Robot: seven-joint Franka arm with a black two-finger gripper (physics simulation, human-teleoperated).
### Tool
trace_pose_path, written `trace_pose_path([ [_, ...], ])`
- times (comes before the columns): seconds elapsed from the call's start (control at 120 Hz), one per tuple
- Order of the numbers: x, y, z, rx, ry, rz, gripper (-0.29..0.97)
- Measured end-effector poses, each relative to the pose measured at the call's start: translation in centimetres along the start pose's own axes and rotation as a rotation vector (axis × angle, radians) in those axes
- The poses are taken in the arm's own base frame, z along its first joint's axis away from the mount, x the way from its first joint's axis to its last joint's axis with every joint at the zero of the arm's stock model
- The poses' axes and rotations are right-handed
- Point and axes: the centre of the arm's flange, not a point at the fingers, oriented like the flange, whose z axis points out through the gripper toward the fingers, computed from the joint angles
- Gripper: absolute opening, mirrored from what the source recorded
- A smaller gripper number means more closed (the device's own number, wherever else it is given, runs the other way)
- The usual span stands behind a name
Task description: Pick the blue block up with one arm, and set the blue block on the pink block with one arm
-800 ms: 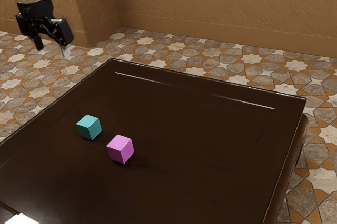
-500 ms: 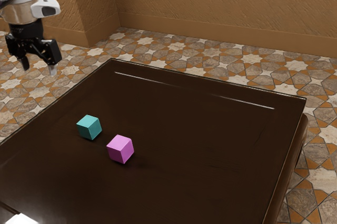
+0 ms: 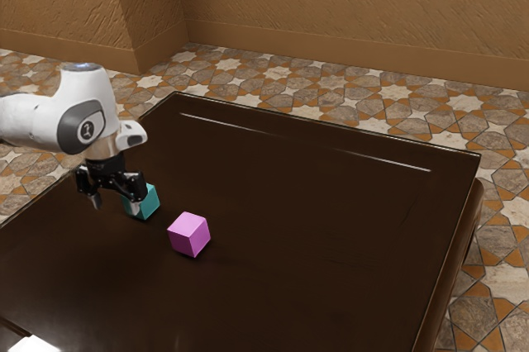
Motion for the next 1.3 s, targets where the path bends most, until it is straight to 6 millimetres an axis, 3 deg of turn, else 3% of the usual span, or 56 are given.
trace_pose_path([
  [0.167, 3.2, -2.6, 0.7, -0.004, 0.067, -0.025, 0.68],
  [0.317, 6.6, -2.4, 1.6, -0.012, 0.1, 0.023, 0.68],
  [0.6, 7.7, -3.9, 3.8, -0.032, 0.099, 0.084, 0.68],
  [0.883, 10.1, -3.5, 4.2, -0.028, 0.13, 0.177, 0.68],
  [1.3, 10.7, -3.5, 6.9, -0.037, 0.138, 0.243, 0.68],
])
